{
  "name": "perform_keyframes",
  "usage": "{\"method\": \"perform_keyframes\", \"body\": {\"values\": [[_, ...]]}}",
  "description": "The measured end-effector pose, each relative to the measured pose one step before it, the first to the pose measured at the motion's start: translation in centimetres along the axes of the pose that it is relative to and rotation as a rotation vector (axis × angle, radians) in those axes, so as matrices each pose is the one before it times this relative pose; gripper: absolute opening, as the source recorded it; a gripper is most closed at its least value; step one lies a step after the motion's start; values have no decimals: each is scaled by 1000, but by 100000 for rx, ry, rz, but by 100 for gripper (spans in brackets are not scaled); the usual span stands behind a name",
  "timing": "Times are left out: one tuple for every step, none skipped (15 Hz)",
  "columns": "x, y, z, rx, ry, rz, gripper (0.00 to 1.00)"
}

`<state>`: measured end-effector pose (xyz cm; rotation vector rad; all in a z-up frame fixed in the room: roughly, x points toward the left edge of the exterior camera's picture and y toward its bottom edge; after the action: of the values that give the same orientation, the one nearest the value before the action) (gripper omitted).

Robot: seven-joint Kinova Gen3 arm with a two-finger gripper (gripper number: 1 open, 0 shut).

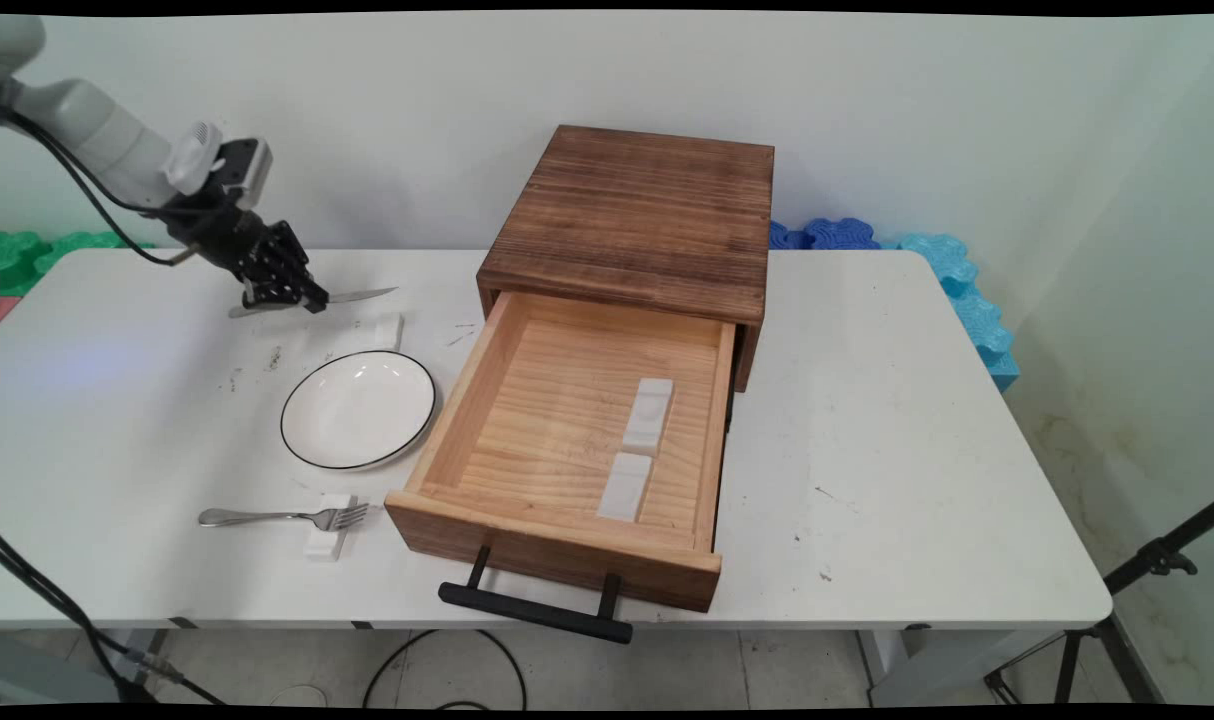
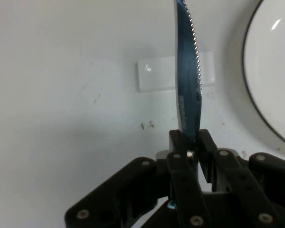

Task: Place the picked object into the drawer

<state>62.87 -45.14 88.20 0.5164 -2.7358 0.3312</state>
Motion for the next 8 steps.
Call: {"method": "perform_keyframes", "body": {"values": [[264,92,-748,-434,503,1187,0],[277,100,-737,-445,529,1098,0],[311,129,-735,-475,598,1082,0],[297,110,-603,-418,532,901,0],[353,145,-590,-520,609,924,0],[456,194,-668,-640,828,1044,0],[496,205,-643,-646,834,1060,0],[447,190,-509,-544,714,926,0]]}}
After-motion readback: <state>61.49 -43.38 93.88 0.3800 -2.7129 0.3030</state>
